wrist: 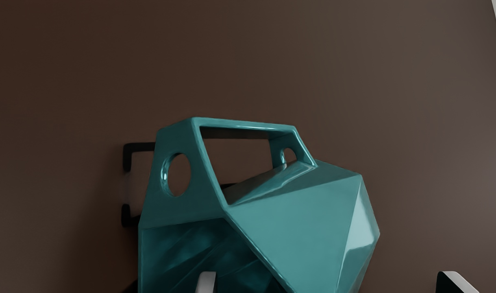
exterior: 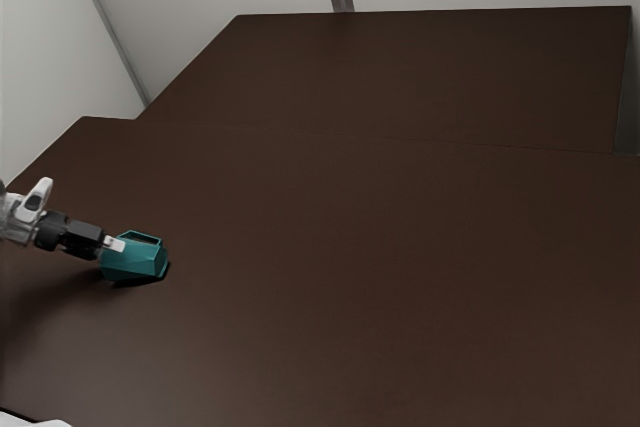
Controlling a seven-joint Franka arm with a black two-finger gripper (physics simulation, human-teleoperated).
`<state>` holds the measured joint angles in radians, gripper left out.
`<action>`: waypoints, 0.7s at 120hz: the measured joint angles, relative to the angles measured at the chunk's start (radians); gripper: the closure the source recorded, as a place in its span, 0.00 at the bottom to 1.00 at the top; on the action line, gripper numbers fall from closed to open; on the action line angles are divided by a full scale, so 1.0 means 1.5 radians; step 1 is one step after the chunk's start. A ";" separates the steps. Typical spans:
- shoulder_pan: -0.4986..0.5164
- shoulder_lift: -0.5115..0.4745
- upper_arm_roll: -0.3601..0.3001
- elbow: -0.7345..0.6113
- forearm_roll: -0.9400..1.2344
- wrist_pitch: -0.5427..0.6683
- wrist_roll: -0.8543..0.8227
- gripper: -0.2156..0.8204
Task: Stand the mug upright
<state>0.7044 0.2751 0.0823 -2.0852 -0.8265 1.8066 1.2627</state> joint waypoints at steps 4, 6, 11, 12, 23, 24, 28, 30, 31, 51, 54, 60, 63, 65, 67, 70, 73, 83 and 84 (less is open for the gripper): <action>-0.001 0.000 0.000 0.000 -0.001 0.000 -0.001 0.23; -0.001 0.000 -0.001 0.000 -0.001 -0.001 -0.001 0.23; -0.001 0.001 -0.002 -0.001 -0.001 -0.001 -0.002 0.23; -0.001 0.001 -0.002 -0.001 -0.001 -0.001 -0.002 0.23; -0.002 0.001 -0.004 -0.001 -0.002 -0.002 -0.003 0.26; -0.002 0.001 -0.005 -0.001 -0.002 -0.002 -0.003 0.27; -0.002 0.001 -0.005 -0.001 -0.002 -0.002 -0.004 0.30; -0.002 0.001 -0.005 -0.001 -0.002 -0.002 -0.004 0.32; -0.003 0.001 -0.005 -0.001 -0.002 -0.002 -0.004 0.32; -0.005 0.001 -0.006 -0.001 -0.002 -0.003 -0.006 0.52; -0.005 0.001 -0.006 -0.001 -0.002 -0.003 -0.006 0.55; -0.005 0.001 -0.006 -0.001 -0.002 -0.003 -0.007 0.61; -0.005 0.000 -0.006 -0.001 -0.002 -0.003 -0.007 0.64; -0.005 0.000 -0.006 -0.001 -0.002 -0.003 -0.007 0.66; -0.004 0.000 -0.006 0.000 -0.002 -0.003 -0.007 0.68; -0.004 0.000 -0.006 0.000 -0.002 -0.003 -0.007 0.70; -0.004 0.000 -0.006 0.000 -0.002 -0.003 -0.007 0.72; -0.005 -0.002 -0.006 0.000 -0.002 -0.002 -0.008 0.78; -0.005 -0.002 -0.006 0.000 -0.002 -0.002 -0.008 0.79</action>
<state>0.6970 0.2723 0.0733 -2.0851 -0.8292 1.8033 1.2507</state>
